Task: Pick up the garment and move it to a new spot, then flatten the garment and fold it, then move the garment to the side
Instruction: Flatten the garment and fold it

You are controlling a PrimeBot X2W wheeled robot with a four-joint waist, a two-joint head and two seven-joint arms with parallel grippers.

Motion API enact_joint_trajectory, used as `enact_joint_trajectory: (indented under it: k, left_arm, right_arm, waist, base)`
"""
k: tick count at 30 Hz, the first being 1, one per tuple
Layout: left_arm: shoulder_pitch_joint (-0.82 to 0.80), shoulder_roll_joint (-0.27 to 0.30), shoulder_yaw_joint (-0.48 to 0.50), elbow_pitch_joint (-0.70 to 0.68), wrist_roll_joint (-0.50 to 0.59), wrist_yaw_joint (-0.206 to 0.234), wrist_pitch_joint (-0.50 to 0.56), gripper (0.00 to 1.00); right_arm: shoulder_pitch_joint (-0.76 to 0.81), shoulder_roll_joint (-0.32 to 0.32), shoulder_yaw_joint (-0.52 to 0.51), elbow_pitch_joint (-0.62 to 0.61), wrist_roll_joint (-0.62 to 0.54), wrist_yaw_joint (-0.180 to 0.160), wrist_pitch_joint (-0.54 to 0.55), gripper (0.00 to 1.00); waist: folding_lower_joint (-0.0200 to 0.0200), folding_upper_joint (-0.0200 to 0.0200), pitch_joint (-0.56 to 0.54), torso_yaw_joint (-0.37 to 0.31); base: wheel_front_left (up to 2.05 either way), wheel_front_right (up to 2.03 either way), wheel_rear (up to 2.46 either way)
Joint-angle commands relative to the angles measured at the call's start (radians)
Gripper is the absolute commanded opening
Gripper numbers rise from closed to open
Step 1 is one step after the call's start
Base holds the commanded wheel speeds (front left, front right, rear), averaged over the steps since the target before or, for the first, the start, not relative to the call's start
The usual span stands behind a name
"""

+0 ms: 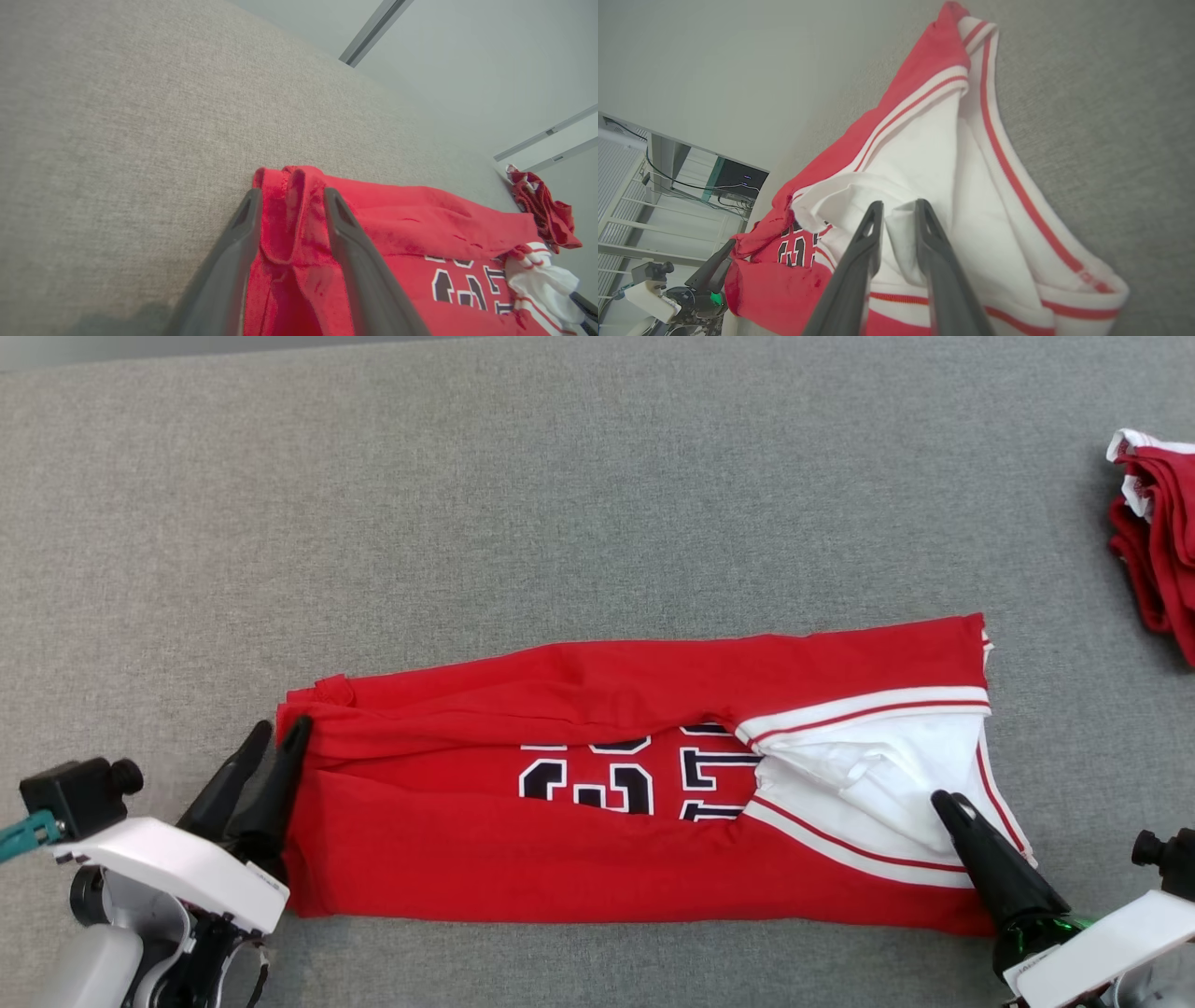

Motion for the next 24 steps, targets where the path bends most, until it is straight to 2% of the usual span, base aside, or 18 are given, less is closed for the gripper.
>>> enact_joint_trajectory:
  k: [1, 7, 12, 13, 20, 24]
  left_arm:
    - [0.019, -0.004, 0.004, 0.005, 0.018, 0.011, -0.022, 1.0]
    - [0.042, -0.032, 0.01, -0.002, 0.079, 0.056, -0.127, 1.0]
    - [0.033, -0.045, 0.015, -0.005, 0.167, 0.115, -0.213, 1.0]
    - [0.033, -0.045, 0.015, -0.005, 0.167, 0.115, -0.213, 1.0]
    - [0.005, -0.08, 0.063, -0.058, 0.315, 0.199, -0.259, 1.0]
    - [0.014, -0.113, 0.111, -0.118, 0.415, 0.225, -0.26, 1.0]
  right_arm:
    - [0.001, 0.003, 0.001, 0.008, -0.025, 0.0, -0.017, 1.0]
    - [-0.011, 0.027, -0.082, -0.001, -0.175, 0.0, -0.05, 1.0]
    - [0.001, 0.094, -0.251, -0.022, -0.357, 0.0, -0.049, 1.0]
    - [0.001, 0.094, -0.251, -0.022, -0.357, 0.0, -0.049, 1.0]
    - [0.003, 0.184, -0.406, -0.04, -0.628, 0.0, -0.05, 1.0]
    - [-0.002, 0.232, -0.468, -0.035, -0.789, 0.0, -0.05, 1.0]
  waist:
    - [0.0, 0.0, -0.007, -0.002]
    - [0.0, 0.0, -0.028, -0.003]
    - [0.0, 0.0, -0.044, 0.004]
    - [0.0, 0.0, -0.044, 0.004]
    - [0.0, 0.0, -0.069, 0.018]
    - [0.0, 0.0, -0.085, 0.024]
  base:
    - [0.0, 0.0, 0.0]
    - [0.0, 0.0, 0.0]
    - [0.0, 0.0, 0.0]
    - [0.0, 0.0, 0.0]
    - [0.0, 0.0, 0.0]
    - [0.0, 0.0, 0.0]
